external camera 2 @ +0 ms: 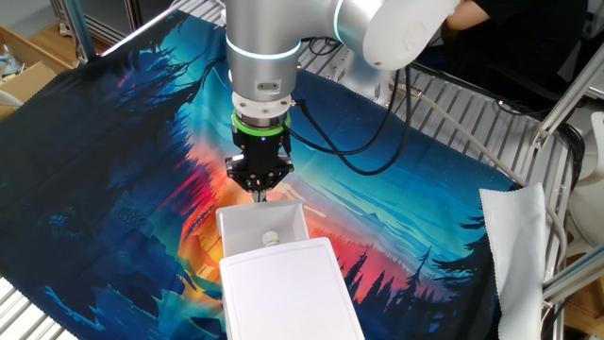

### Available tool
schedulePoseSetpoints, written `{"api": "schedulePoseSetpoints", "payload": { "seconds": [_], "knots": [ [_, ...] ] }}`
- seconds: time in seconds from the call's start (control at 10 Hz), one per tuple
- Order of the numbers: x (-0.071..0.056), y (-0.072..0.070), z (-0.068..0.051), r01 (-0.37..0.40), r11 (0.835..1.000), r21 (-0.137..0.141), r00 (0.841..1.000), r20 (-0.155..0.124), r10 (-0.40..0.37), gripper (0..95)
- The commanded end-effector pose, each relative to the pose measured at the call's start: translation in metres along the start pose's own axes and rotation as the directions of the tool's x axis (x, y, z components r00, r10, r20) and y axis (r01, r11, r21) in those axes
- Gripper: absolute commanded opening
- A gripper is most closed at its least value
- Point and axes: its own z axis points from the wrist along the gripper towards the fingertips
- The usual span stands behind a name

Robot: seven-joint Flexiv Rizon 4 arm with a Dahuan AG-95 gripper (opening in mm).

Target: Grasp the handle and close the drawer

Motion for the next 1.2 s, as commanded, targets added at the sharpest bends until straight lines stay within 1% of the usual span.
{"api": "schedulePoseSetpoints", "payload": {
  "seconds": [0.1, 0.3, 0.5, 0.7, 0.8, 0.9, 1.0, 1.1, 1.2],
  "knots": [
    [0.001, 0.002, 0.001, -0.012, 1.000, -0.007, 1.000, -0.006, 0.012, 0.0],
    [0.002, 0.002, 0.004, -0.007, 1.000, -0.009, 1.000, -0.003, 0.006, 0.0],
    [0.003, 0.001, 0.002, -0.017, 1.000, -0.010, 1.000, -0.004, 0.017, 0.0],
    [0.006, -0.003, -0.001, -0.016, 1.000, -0.008, 1.000, -0.007, 0.016, 0.0],
    [0.007, -0.004, -0.001, -0.021, 1.000, -0.011, 1.000, -0.009, 0.021, 0.0],
    [0.008, -0.005, 0.001, -0.025, 1.000, -0.010, 1.000, -0.009, 0.025, 0.0],
    [0.009, -0.005, 0.004, -0.025, 1.000, -0.013, 1.000, -0.006, 0.025, 0.0],
    [0.010, -0.006, 0.006, -0.026, 0.999, -0.026, 1.000, 0.001, 0.026, 0.0],
    [0.011, -0.004, 0.004, -0.036, 0.999, -0.027, 0.999, -0.005, 0.035, 0.0]
  ]
}}
